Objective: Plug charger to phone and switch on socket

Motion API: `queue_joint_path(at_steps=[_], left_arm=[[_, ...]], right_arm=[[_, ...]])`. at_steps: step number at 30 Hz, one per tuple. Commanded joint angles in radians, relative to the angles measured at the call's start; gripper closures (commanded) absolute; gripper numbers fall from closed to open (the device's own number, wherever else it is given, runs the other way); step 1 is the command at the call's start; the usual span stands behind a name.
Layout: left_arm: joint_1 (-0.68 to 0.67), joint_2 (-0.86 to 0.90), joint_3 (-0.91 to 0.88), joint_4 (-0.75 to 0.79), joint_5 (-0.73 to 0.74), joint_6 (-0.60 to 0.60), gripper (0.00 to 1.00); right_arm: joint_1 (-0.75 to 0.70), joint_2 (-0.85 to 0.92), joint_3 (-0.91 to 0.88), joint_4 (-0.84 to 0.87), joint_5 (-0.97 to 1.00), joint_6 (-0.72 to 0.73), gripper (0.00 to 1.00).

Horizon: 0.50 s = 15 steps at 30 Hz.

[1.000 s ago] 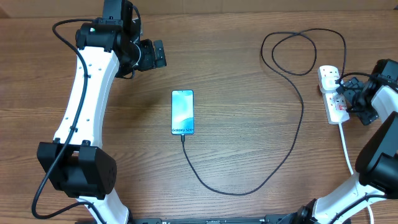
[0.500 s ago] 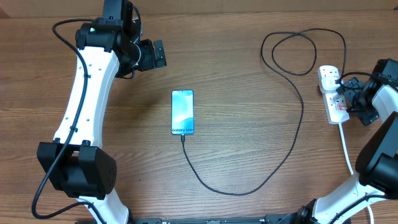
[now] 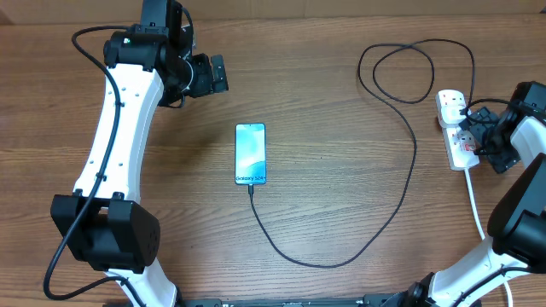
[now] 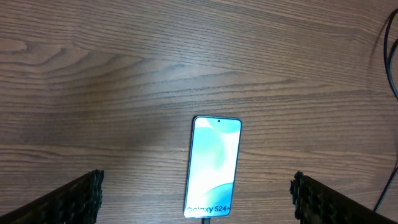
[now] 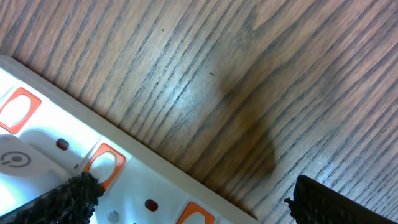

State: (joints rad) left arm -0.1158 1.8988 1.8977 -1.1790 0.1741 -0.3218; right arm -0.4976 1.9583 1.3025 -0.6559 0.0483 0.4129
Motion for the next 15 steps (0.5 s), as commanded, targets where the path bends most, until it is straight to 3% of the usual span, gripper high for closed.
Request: queue_joint_path(at_steps=[1,15], left_arm=[[0.004,-0.012,0.003,0.002,-0.01,0.004,0.01],[0.004,-0.012,0.003,0.001,-0.01,0.004,0.0]], right_arm=[[0.006,0.015,0.006,-0.008,-0.025,-0.018,0.0],[0.006,0.017,0.006,-0.016,-0.024,-0.018,0.0]])
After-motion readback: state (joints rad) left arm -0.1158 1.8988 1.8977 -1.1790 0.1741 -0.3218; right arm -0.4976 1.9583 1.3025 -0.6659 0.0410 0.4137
